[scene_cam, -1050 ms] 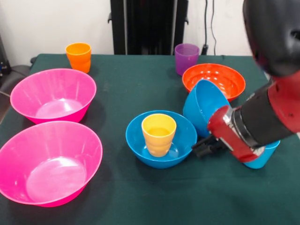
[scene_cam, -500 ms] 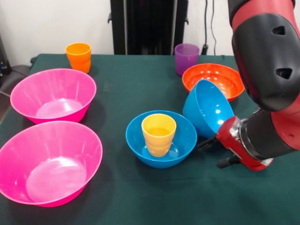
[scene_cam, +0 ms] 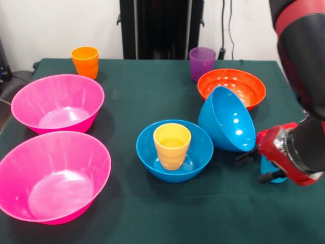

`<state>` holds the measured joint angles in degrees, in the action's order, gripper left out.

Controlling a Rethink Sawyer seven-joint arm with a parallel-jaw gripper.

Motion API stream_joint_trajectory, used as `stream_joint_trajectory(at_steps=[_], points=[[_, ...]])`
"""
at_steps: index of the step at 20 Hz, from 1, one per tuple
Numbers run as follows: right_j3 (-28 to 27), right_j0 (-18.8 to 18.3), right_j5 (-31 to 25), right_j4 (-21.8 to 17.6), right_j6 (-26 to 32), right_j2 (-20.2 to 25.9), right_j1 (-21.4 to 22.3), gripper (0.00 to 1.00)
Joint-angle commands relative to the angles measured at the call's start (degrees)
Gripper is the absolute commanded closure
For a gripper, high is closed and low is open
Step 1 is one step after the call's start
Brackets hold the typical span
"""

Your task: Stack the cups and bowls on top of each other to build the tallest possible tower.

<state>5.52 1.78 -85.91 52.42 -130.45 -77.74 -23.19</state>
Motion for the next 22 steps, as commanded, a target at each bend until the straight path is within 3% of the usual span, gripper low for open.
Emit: stream_joint_trajectory(at_steps=[1,5,8,14,22], points=[[-0.01,0.35,-8.12,9.1,-17.4,-5.81,-1.42,0.0],[6.39,4.79,-8.29,5.44,-24.5,-5.52,-1.14,0.0],[10.27,8.03,-12.08,3.77,-30.84,-6.4,-0.75,0.0],[10.49,9.35,-17.24,3.93,-41.3,-11.37,-1.78,0.0],[9.14,8.55,-14.42,1.82,-45.35,-13.73,-3.21,0.0]])
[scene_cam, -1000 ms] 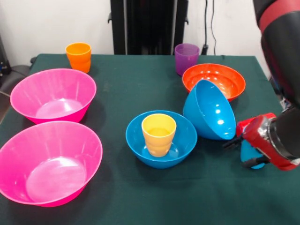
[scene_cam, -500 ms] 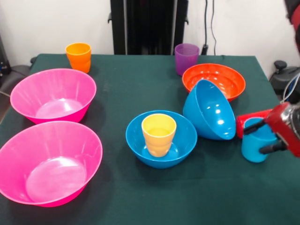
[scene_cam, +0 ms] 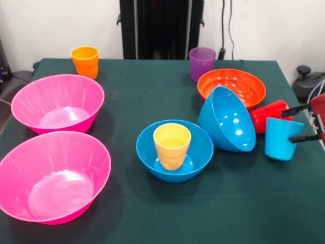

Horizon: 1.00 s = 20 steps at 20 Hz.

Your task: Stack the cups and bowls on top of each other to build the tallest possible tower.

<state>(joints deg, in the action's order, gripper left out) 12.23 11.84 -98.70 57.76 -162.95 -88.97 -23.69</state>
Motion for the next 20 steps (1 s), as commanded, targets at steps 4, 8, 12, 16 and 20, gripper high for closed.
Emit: stream_joint_trajectory(at_steps=[4,8,12,16,20], points=[[1.87,-1.65,0.56,-3.5,-13.8,-2.57,-3.97,0.0],[1.17,-2.12,2.62,-3.12,-15.31,-4.13,-5.11,0.0],[0.28,-2.64,3.27,-2.26,-16.09,-6.19,-5.46,0.0],[-0.03,-3.25,4.37,-1.68,-16.19,-7.39,-5.84,0.0],[1.02,-2.93,6.24,-2.04,-16.44,-7.17,-6.61,0.0]])
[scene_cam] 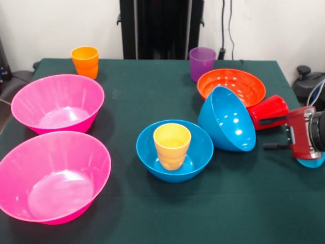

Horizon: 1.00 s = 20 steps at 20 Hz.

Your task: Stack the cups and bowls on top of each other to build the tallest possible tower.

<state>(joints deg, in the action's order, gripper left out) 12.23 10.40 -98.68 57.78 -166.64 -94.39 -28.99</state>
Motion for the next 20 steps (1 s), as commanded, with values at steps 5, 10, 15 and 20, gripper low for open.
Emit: stream_joint_trajectory(at_steps=[5,10,15,20], points=[[2.23,-1.06,9.22,-2.67,-14.18,-1.95,-2.45,0.0],[2.89,-0.84,11.21,-2.73,-15.19,-2.43,-3.32,0.0],[3.76,-0.52,12.8,-3.23,-15.38,-2.2,-3.84,0.0],[5.0,-0.3,13.65,-4.77,-14.71,-2.36,-4.72,0.0]])
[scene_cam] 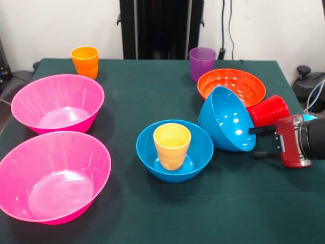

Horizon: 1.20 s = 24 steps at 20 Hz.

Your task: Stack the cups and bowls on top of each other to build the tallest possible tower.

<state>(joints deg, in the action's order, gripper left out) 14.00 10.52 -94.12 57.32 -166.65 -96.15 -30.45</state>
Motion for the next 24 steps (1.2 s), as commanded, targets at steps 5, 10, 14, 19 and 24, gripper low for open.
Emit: stream_joint_trajectory(at_steps=[5,10,14,19,24], points=[[4.53,0.06,11.06,-5.46,-15.15,-0.42,-4.03,0.0],[5.24,0.0,13.04,-5.8,-16.47,-0.52,-5.14,0.0],[4.68,-0.48,12.93,-4.69,-16.54,-0.41,-5.83,0.0],[3.61,-1.27,9.39,-3.23,-15.47,-0.22,-5.85,1.0],[1.92,-2.8,5.21,-0.6,-13.02,1.22,-5.6,1.0]])
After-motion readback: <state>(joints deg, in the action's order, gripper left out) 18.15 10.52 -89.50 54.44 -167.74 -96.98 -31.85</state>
